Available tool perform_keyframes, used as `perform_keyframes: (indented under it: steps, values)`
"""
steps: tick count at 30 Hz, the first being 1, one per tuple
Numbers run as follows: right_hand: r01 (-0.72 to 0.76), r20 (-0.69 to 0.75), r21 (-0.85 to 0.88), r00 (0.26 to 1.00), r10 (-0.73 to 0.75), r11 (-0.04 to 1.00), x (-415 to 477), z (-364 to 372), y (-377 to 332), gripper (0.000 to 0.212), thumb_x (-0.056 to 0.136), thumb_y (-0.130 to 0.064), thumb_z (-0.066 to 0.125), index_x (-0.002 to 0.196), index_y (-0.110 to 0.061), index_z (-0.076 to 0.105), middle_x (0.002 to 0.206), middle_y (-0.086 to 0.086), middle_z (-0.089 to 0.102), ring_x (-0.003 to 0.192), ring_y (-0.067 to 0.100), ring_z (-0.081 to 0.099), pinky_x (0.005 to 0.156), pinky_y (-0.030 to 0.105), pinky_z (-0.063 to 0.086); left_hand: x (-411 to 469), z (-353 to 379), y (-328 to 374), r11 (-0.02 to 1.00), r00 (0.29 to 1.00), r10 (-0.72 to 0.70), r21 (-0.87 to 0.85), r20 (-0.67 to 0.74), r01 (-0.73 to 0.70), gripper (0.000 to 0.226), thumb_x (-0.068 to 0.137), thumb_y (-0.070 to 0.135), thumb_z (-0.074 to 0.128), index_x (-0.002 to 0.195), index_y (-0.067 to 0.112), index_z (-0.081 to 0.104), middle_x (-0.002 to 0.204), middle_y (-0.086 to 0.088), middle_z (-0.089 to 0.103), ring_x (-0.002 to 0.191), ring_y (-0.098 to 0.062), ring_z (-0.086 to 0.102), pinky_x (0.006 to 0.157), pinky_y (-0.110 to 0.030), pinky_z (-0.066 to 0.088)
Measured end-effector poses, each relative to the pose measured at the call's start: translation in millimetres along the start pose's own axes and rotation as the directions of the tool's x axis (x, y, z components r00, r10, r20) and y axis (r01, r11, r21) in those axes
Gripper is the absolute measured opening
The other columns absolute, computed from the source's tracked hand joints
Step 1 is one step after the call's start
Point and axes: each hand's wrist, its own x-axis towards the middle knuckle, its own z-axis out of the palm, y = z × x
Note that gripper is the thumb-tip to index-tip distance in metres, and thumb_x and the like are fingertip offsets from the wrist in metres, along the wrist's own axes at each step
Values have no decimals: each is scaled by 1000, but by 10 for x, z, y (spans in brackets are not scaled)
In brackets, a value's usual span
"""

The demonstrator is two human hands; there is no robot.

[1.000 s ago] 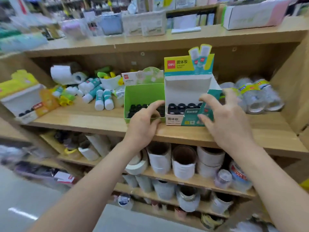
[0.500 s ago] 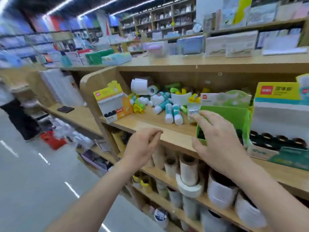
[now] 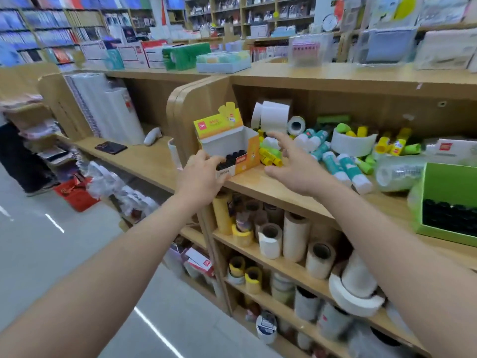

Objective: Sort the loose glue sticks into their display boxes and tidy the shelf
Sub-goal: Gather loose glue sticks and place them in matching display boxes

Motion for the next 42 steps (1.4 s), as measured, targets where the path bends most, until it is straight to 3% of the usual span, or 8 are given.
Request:
perform_keyframes:
  steps: [6,10,15,22,26,31,36,42]
  values:
    - [93,72,-185,994,-81,978,647,236,48,82,87,-12,64,146,-45,17,153,-4,27,139,20,29,111,43,33,276,203,-228,994,991,-22,-103,131,36,30,93,41,58,119,27,62,114,0,67,99,-22,61,78,-37,54]
    - [120,109,88,986,-129,989,836,118,121,91,80,-29,76,146,-44,15,143,-15,30,125,-2,29,104,19,29,191,80,-384,958,990,70,-268,-121,-100,15,92,24,62,102,16,72,90,4,68,78,-10,59,64,-16,42]
    - [119,124,339,978,-170,933,830,65,120,109,63,-44,85,142,-57,11,151,-8,36,134,10,41,107,45,40,198,-110,-498,894,939,279,-304,-201,-330,6,86,14,70,90,16,74,78,9,67,71,-4,60,63,-18,48]
    - [38,-165,344,986,21,938,557,-258,352,120,42,-55,89,140,-55,21,120,-3,62,105,13,65,89,42,54,710,178,-314,714,927,367,-615,-78,-335,47,88,-2,57,122,28,46,103,8,69,91,-3,67,81,-21,52]
    - [-43,-252,318,959,128,947,305,-411,413,126,33,-54,88,143,-48,26,114,-25,65,101,4,67,73,24,57,1151,514,-243,828,862,501,-333,80,-450,52,83,19,67,131,25,48,139,3,50,128,-12,43,106,-35,36]
    - [-217,-292,294,907,304,931,-24,-319,316,128,27,-63,88,140,-53,29,112,-25,66,96,5,69,66,17,56,1344,797,16,704,666,708,-155,236,-693,69,87,67,43,146,44,18,161,4,9,147,-20,6,116,-54,15]
    - [-425,-394,169,798,456,889,-174,-55,239,114,61,-20,86,137,-60,10,106,-33,56,85,-15,62,69,4,46,1522,908,73,694,667,717,-129,202,-708,50,91,63,30,132,38,45,149,5,34,138,-20,25,115,-51,17]
    - [-598,-518,-7,688,508,802,-144,21,287,119,62,-35,87,143,-55,3,79,-25,43,62,-8,46,64,13,39,1570,987,52,678,693,721,-222,17,-700,37,92,47,50,119,22,49,122,-3,54,115,-27,46,106,-48,32]
